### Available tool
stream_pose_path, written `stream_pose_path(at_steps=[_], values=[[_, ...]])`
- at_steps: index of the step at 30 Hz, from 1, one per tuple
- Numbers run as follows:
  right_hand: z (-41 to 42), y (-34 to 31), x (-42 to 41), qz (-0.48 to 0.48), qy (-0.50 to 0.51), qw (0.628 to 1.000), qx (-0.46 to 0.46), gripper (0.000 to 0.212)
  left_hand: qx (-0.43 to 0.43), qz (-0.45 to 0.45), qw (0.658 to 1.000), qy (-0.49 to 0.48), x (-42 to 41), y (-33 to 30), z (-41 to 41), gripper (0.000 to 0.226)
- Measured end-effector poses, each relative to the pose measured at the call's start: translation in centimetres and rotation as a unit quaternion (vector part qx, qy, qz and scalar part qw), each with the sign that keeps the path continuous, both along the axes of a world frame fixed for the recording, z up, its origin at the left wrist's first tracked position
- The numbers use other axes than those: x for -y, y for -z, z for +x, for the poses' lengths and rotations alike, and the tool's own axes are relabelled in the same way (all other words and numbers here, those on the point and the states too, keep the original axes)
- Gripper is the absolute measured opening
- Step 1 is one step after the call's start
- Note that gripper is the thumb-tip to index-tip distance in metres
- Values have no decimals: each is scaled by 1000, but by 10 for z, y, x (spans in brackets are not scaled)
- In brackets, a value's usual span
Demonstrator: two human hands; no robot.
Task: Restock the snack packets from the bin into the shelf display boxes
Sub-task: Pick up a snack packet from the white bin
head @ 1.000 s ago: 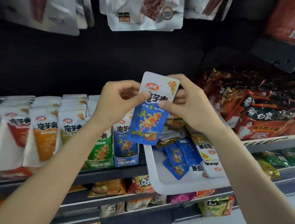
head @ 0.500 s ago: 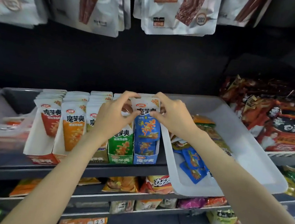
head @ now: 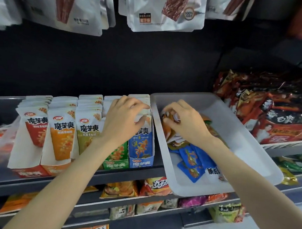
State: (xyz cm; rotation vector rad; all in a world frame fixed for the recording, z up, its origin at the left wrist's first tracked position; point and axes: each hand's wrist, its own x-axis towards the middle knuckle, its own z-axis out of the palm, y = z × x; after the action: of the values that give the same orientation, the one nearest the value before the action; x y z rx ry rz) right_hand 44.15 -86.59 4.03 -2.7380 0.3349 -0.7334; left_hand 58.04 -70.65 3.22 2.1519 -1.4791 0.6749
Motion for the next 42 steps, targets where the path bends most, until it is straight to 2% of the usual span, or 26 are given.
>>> stream_pose_path(at_steps=[2,4,7,10,14,16,18,20,22,26,30,32,35,37,38,40,42], values=[[-28,2,21,0,30,999,-12,15,-8,-29,997,73,8,-3,-12,24],[-58,8,44,-8,101,990,-96,13,-2,-49,988,146,19,-4,-25,22],[-93,25,69,-59,184,934,-302,32,50,-90,964,247,46,-5,-44,12],[-107,39,81,-70,182,892,-408,51,67,-41,950,301,90,-3,-53,10],[-112,46,87,-70,151,895,-413,52,84,98,942,310,149,4,-56,12],[-113,48,88,-79,145,897,-411,52,122,150,919,342,171,5,-62,11],[-114,51,89,-75,147,899,-405,52,156,204,901,350,188,10,-71,20],[-115,54,90,-66,155,905,-390,54,158,285,901,287,203,21,-81,40],[-115,55,90,-65,159,909,-379,54,153,340,899,229,212,33,-87,51],[-115,54,87,-95,154,912,-368,54,166,364,889,223,220,41,-91,31],[-116,52,86,-98,154,914,-362,53,288,321,860,274,216,34,-99,3],[-118,49,85,-80,169,919,-348,51,291,257,869,307,214,33,-97,20],[-126,39,86,3,205,944,-259,44,245,152,901,323,201,22,-92,19],[-134,28,82,134,243,950,-140,37,185,77,923,330,187,10,-87,11],[-136,22,77,238,251,936,-68,36,157,41,931,327,179,3,-86,9],[-137,10,63,453,231,859,62,35,124,-12,937,325,162,-11,-84,8],[-133,0,48,576,193,783,135,34,111,-63,932,339,144,-21,-85,9]])
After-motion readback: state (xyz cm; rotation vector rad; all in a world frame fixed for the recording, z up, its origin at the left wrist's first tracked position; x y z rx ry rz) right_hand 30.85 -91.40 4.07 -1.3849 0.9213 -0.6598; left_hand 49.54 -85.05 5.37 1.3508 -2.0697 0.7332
